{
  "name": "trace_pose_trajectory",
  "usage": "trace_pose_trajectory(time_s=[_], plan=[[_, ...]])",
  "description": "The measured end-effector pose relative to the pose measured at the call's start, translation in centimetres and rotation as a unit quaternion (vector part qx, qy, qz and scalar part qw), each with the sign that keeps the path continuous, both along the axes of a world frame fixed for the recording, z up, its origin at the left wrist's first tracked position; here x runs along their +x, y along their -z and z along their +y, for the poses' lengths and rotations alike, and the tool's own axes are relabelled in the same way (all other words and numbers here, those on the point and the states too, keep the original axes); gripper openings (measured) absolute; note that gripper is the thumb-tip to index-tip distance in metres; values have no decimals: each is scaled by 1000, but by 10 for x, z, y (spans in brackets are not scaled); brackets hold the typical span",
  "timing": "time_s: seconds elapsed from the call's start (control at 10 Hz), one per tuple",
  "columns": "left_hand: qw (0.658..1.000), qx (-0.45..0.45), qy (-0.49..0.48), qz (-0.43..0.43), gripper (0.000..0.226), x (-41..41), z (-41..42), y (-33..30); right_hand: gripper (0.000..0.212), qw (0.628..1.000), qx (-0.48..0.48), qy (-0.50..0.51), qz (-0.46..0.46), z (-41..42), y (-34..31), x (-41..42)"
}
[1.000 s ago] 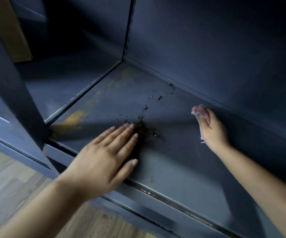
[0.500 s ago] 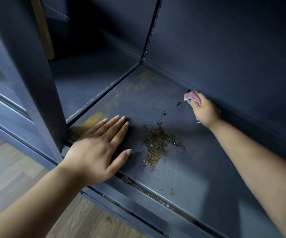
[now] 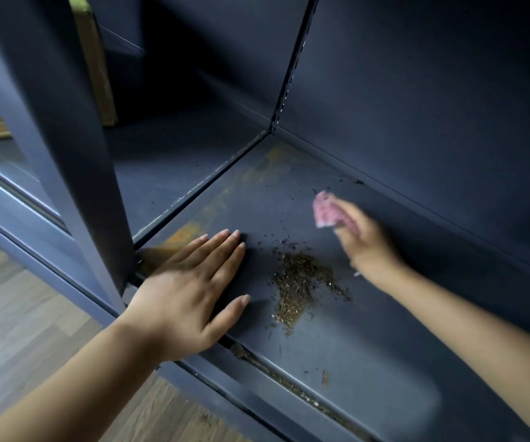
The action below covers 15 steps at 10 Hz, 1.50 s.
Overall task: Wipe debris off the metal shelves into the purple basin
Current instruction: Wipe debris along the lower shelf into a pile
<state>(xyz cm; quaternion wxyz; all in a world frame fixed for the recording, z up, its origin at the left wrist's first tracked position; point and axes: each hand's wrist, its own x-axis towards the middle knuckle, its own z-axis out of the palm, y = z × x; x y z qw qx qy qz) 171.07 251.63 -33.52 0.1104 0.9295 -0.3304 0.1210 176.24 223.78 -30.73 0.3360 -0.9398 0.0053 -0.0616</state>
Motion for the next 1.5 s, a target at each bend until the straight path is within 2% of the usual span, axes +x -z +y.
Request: trace_pose_trajectory(time_s=[0.1,0.2,0.4,0.5,0.7,0.8,0.9,1.0,1.1,1.2,1.3,1.4,1.5], plan=[[1000,1,1,-5,71,0,0,1,33,989,25,121,-85,-34,-2,27],[1000,3,2,-8,70,1,0,2,14,983,63,161,-60,-53,-6,46],[1000,2,2,-8,69,1,2,5,28,978,75,193,-21,-48,-8,76],[1000,4,3,-8,69,2,2,6,27,984,59,170,-17,-34,-9,85],[1000,3,3,-8,69,1,1,5,19,996,-38,85,4,0,-10,86],[1000,3,2,-9,69,0,1,5,32,998,16,-36,46,13,-12,55],[1000,-1,3,-9,70,1,1,6,42,989,17,-134,58,23,-9,18],[1000,0,2,-10,70,1,1,5,38,984,31,-156,76,30,-12,1],[1000,0,2,-9,70,0,2,5,29,993,85,-86,14,30,-23,23],[1000,-5,4,-10,70,1,2,6,20,997,57,57,-7,21,-26,69],[1000,-4,4,-7,69,1,1,6,18,994,-44,101,13,16,-12,100],[1000,-3,4,-13,67,1,1,4,15,986,-156,58,-6,21,-9,100],[1000,-1,2,-17,67,1,1,4,37,993,-93,-54,54,29,-11,72]])
